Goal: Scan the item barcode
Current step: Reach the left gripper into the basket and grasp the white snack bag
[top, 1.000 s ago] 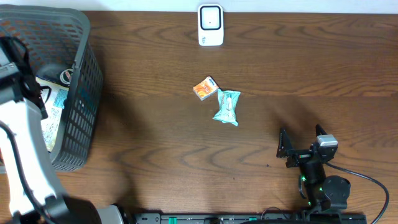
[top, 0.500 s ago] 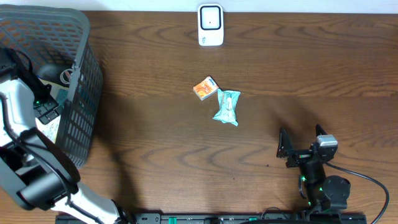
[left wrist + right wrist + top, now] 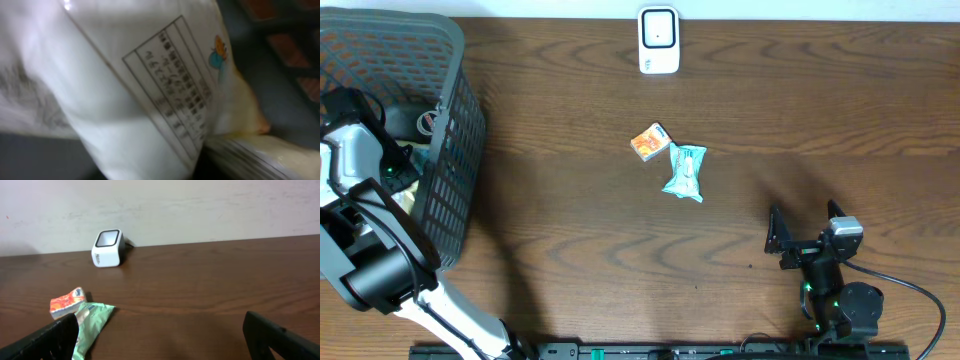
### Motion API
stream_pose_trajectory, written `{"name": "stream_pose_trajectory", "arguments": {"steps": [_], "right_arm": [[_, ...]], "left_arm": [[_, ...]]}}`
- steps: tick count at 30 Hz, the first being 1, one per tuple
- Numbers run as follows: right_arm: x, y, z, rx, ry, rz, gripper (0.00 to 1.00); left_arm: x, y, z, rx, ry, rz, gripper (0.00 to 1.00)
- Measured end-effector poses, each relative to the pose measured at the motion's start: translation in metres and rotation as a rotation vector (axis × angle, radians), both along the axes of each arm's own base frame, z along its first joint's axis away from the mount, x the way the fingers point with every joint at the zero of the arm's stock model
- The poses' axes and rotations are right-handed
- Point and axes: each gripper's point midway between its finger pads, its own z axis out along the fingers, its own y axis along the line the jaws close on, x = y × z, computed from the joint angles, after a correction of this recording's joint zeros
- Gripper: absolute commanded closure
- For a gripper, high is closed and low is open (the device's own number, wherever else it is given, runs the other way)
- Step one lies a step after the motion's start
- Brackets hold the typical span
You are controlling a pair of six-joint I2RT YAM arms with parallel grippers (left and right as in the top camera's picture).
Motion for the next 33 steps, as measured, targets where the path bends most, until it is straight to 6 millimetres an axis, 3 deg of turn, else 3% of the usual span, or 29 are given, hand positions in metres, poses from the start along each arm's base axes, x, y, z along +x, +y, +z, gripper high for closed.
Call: {"name": "stream_pose_trajectory", "arguments": {"steps": [8,12,15,21,24,25,26,28,29,33], "right_arm": [[0.0,0.0,0.0,0.0,0.0,0.0,0.01],[0.0,0.0,0.0,0.0,0.0,0.0,0.01],[0.0,0.0,0.0,0.0,0.0,0.0,0.01],[0.0,0.0,0.0,0.0,0.0,0.0,0.01],[0.0,0.0,0.0,0.0,0.0,0.0,0.01],[0.0,0.0,0.0,0.0,0.0,0.0,0.01],[0.0,0.0,0.0,0.0,0.0,0.0,0.01],[0.0,0.0,0.0,0.0,0.0,0.0,0.01],[0.0,0.0,0.0,0.0,0.0,0.0,0.01],[0.0,0.0,0.0,0.0,0.0,0.0,0.01]], "left_arm": [[-0.001,0.004,0.011,0.037,0.03,-0.141,0.93],[0.004,0.007,0.028,0.077,-0.019,-0.188,0.93],[0.011,0.012,0.064,0.155,-0.091,-0.232,0.93],[0.0,0.008,0.184,0.359,-0.293,-0.26,0.93],[-0.012,0.0,0.228,0.433,-0.369,-0.258,0.92],[-0.015,-0.002,0.238,0.452,-0.387,-0.258,0.78],[-0.018,-0.003,0.245,0.465,-0.397,-0.259,0.48],[-0.023,-0.007,0.254,0.481,-0.406,-0.265,0.08],[-0.024,-0.007,0.254,0.479,-0.402,-0.267,0.02],[-0.023,-0.007,0.234,0.429,-0.357,-0.26,0.02]]}}
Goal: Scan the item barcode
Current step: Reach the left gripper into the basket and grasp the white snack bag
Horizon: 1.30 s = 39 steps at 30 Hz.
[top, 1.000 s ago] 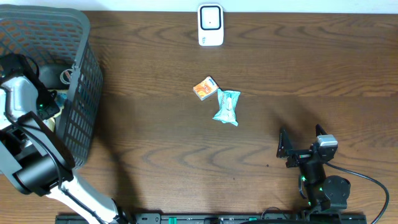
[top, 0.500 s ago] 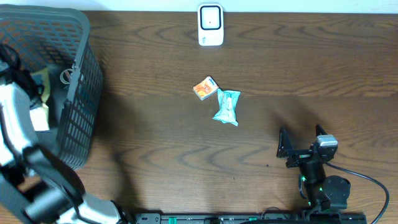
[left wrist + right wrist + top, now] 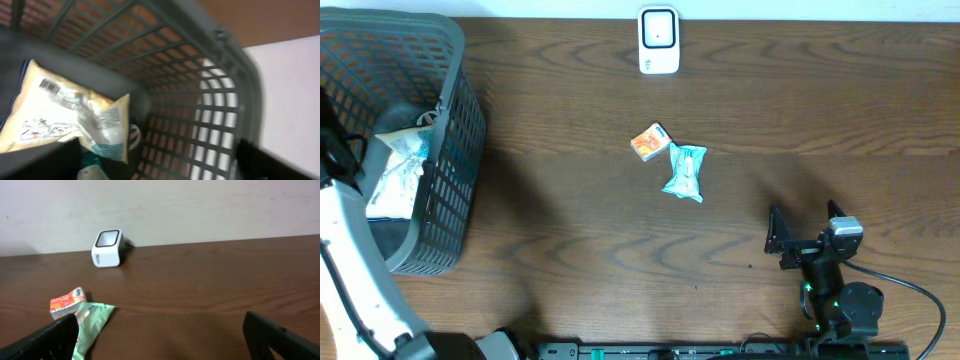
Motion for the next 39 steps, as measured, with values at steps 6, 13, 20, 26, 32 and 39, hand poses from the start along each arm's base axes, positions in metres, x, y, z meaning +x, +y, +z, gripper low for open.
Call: {"name": "stream_pose_trajectory", "arguments": {"steps": [6,13,20,26,32,39], "right_arm": [[0.0,0.0,0.0,0.0,0.0,0.0,0.01],[0.0,0.0,0.0,0.0,0.0,0.0,0.01],[0.0,0.0,0.0,0.0,0.0,0.0,0.01],[0.0,0.0,0.0,0.0,0.0,0.0,0.01],[0.0,0.0,0.0,0.0,0.0,0.0,0.01],[0.0,0.0,0.0,0.0,0.0,0.0,0.01]], "left_arm": [[0.019,0.011,-0.072,-0.136,0.116,0.043,0.02],[0.044,0.006,-0.185,-0.345,0.26,0.006,0.02],[0.052,0.004,-0.225,-0.42,0.289,-0.011,0.61],[0.061,0.011,-0.227,-0.39,0.289,-0.051,0.93],[0.067,0.016,-0.221,-0.335,0.289,-0.128,0.93],[0.065,0.012,-0.199,-0.304,0.255,-0.17,0.93]]}}
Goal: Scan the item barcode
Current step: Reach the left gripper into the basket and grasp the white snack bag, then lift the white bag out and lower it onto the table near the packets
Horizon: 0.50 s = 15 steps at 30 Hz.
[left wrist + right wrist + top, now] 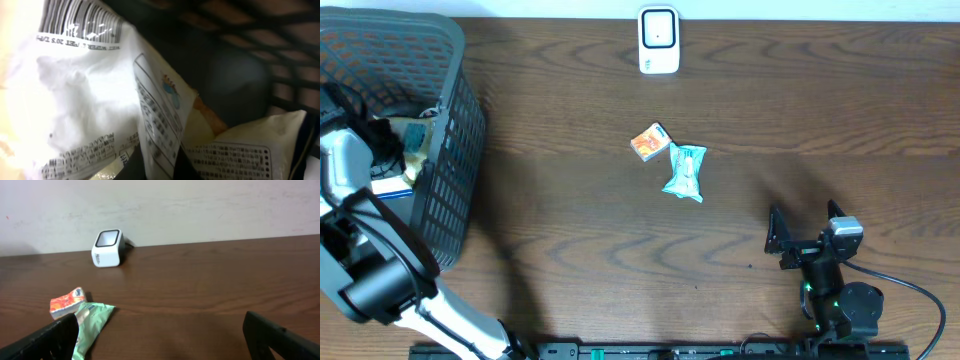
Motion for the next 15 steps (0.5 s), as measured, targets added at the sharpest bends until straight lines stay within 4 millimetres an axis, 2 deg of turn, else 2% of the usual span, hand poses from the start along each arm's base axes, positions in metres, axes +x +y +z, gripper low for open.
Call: {"name": "stream_pose_trajectory", "arguments": {"steps": [8,15], "right_arm": [[0.0,0.0,0.0,0.0,0.0,0.0,0.01],[0.0,0.0,0.0,0.0,0.0,0.0,0.01]], "left_arm": [[0.001,-0.003,0.08,0.094,-0.149,-0.016,0.93],[0.001,-0.014,0.117,0.099,-0.242,-0.048,0.93]]}}
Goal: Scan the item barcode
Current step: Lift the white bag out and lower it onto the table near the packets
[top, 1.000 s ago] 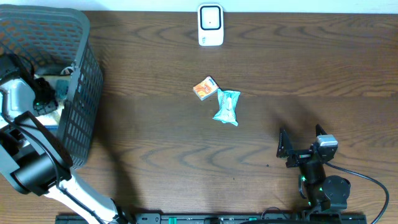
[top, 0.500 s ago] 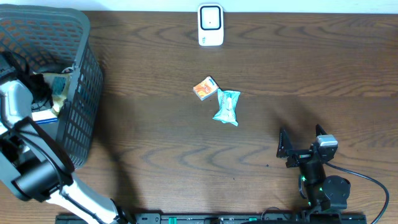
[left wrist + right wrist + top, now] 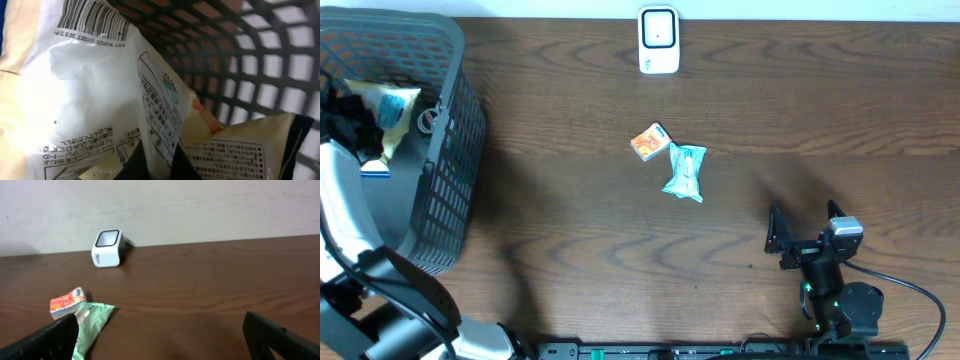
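My left gripper (image 3: 156,167) is shut on a fold of a white and yellow wet-wipe packet (image 3: 85,105), whose barcode (image 3: 92,22) shows at the top of the left wrist view. From overhead the packet (image 3: 392,103) hangs inside the grey basket (image 3: 460,130) near its back, with the left gripper (image 3: 368,122) beside it. The white scanner (image 3: 658,40) stands at the table's far edge. Near the front right, my right gripper (image 3: 805,240) rests open, holding nothing.
An orange packet (image 3: 649,141) and a green packet (image 3: 684,170) lie together in the middle of the table; the right wrist view shows them too, orange packet (image 3: 67,301) and green packet (image 3: 92,320), before the scanner (image 3: 107,247). A blue item (image 3: 375,170) stays in the basket.
The left gripper, still shut on the packet, stands higher and nearer the basket's back; brighter mesh wall shows behind the packet. The right arm has not moved.
The left gripper was first deep in the basket, pressed close to the white packet. Then it hung open above the basket with the packet lying inside. Later it was down again and shut on the packet, which now hangs raised within the basket.
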### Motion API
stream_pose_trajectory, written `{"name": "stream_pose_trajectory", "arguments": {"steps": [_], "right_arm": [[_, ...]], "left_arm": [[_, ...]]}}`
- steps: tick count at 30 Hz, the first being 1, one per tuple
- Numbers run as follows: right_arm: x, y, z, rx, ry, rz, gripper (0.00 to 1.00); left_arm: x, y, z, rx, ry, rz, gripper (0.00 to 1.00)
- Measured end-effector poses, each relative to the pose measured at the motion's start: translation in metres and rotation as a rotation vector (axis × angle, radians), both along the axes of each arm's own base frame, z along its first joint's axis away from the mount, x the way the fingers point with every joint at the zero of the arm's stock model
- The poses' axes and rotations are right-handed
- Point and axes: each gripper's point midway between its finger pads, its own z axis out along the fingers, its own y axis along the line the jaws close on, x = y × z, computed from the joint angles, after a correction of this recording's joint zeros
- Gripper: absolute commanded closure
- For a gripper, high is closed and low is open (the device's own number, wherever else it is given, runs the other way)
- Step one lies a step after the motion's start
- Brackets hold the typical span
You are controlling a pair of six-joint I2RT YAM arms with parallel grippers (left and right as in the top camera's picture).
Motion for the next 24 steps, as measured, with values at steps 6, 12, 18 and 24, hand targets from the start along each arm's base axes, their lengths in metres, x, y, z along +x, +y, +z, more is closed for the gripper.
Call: {"name": "stream_pose_trajectory", "arguments": {"steps": [6,12,18,24], "right_arm": [[0.0,0.0,0.0,0.0,0.0,0.0,0.01],[0.0,0.0,0.0,0.0,0.0,0.0,0.01],[0.0,0.0,0.0,0.0,0.0,0.0,0.01],[0.0,0.0,0.0,0.0,0.0,0.0,0.01]], "left_arm": [[0.001,-0.014,0.058,0.05,-0.151,-0.056,0.93],[-0.012,-0.046,0.151,0.209,-0.359,-0.179,0.93],[-0.008,-0.15,0.208,0.379,-0.481,-0.516,0.93],[0.001,-0.278,0.199,0.561,-0.483,-1.015,0.93]]}}
